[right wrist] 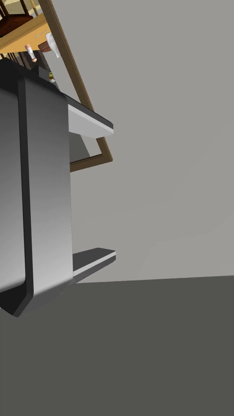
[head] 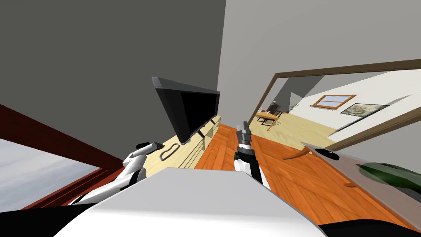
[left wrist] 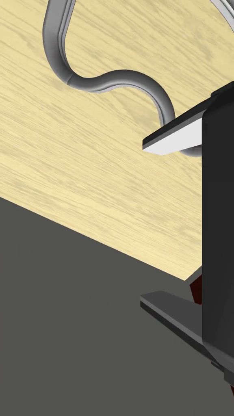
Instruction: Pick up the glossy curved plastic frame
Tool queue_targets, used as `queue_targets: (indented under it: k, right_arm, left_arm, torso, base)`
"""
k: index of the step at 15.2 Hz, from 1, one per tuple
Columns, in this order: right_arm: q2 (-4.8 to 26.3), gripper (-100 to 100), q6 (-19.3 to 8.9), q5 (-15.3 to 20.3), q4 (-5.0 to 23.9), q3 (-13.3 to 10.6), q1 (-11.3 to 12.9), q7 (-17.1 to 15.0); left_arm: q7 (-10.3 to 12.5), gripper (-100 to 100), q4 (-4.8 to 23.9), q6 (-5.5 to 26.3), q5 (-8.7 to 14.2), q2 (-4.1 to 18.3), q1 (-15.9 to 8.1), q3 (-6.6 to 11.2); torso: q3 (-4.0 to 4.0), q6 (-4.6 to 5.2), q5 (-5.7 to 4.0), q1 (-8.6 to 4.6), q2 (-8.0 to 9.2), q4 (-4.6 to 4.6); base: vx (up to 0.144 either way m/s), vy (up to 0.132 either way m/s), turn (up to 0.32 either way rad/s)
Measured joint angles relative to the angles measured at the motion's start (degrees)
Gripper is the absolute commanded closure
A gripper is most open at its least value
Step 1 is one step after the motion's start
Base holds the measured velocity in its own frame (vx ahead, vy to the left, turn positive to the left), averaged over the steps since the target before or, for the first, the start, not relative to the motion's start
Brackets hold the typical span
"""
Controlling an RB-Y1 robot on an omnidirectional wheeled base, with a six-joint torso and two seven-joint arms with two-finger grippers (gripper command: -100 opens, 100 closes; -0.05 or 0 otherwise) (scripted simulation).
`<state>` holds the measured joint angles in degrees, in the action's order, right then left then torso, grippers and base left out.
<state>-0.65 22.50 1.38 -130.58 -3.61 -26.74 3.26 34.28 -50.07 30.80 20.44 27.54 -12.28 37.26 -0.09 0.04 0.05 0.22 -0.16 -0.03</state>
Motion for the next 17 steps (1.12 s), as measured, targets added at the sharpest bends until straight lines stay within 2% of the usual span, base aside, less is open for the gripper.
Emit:
queue_targets:
  k: [3, 12, 14, 17]
  right_arm:
    - [0.0, 0, 0.0, 0.0, 0.0, 0.0, 0.0, 0.0]
    - [0.0, 0, 0.0, 0.0, 0.0, 0.0, 0.0, 0.0]
    - [0.0, 0, 0.0, 0.0, 0.0, 0.0, 0.0, 0.0]
    - [0.0, 0, 0.0, 0.0, 0.0, 0.0, 0.0, 0.0]
  left_arm:
    - [1.6, -100, 2.3, 2.6, 0.5, 0.3, -0.6, 1.33]
    - [5.3, -100, 14.1, 7.8, 2.2, 2.5, -4.3, 4.91]
    - [6.7, -100, 14.4, 9.5, 1.9, 2.3, -4.3, 5.57]
    - [8.3, -100, 17.1, 11.5, 2.2, 2.8, -5.0, 6.59]
  torso:
    - [0.0, -0.03, 0.0, -0.02, 0.0, 0.0]
    - [-0.01, -0.04, 0.0, 0.01, -0.01, -0.01]
    - [-0.01, -0.03, 0.0, -0.01, -0.01, -0.01]
    - [-0.01, -0.06, 0.0, 0.01, -0.01, -0.01]
  base:
    - [-0.011, 0.029, -0.138]
    - [-0.011, 0.031, -0.173]
    - [-0.011, 0.037, -0.182]
    - [-0.011, 0.036, -0.124]
